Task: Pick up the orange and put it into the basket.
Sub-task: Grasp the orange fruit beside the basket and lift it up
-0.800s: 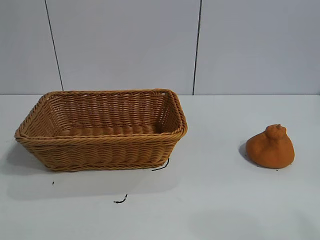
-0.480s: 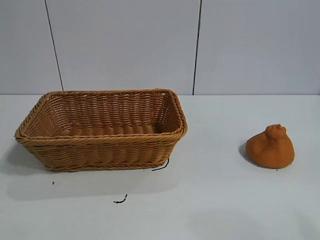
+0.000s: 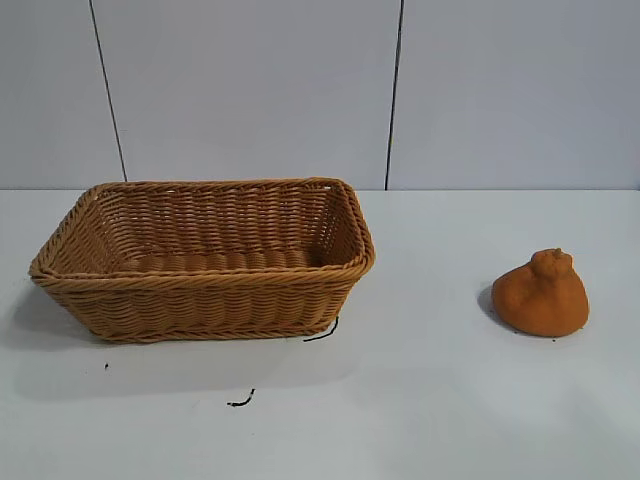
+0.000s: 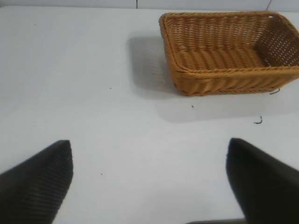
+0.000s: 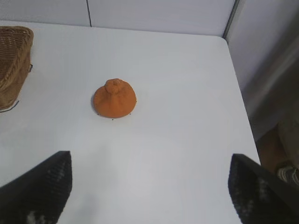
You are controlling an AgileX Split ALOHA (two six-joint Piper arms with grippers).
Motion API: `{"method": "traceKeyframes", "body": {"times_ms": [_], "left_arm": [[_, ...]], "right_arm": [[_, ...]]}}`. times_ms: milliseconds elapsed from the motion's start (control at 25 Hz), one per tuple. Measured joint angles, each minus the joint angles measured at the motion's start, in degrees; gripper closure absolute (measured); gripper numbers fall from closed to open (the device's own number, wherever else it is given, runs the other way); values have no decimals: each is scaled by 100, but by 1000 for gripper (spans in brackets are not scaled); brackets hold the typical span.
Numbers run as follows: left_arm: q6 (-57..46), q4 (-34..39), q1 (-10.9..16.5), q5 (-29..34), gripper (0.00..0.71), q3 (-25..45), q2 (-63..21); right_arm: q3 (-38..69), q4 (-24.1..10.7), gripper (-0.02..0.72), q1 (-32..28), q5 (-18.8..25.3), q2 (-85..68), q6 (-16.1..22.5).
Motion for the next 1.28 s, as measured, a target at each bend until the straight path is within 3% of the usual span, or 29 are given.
{"method": "traceKeyframes", "body": {"times_ms": [280, 600, 760, 1280], "left_arm": [[0, 0, 0, 0, 71, 0, 0], [0, 0, 0, 0, 71, 0, 0], [0, 0, 0, 0, 71, 0, 0], [0, 0, 0, 0, 71, 0, 0]], "right_arm": [[-1395, 73, 59, 0, 40, 2882, 220], [-2828, 581, 59, 0, 149, 5855, -128], [-3390, 671, 59, 0, 130, 7019, -168], [-3833, 827, 59, 0, -809, 9267, -249]]}}
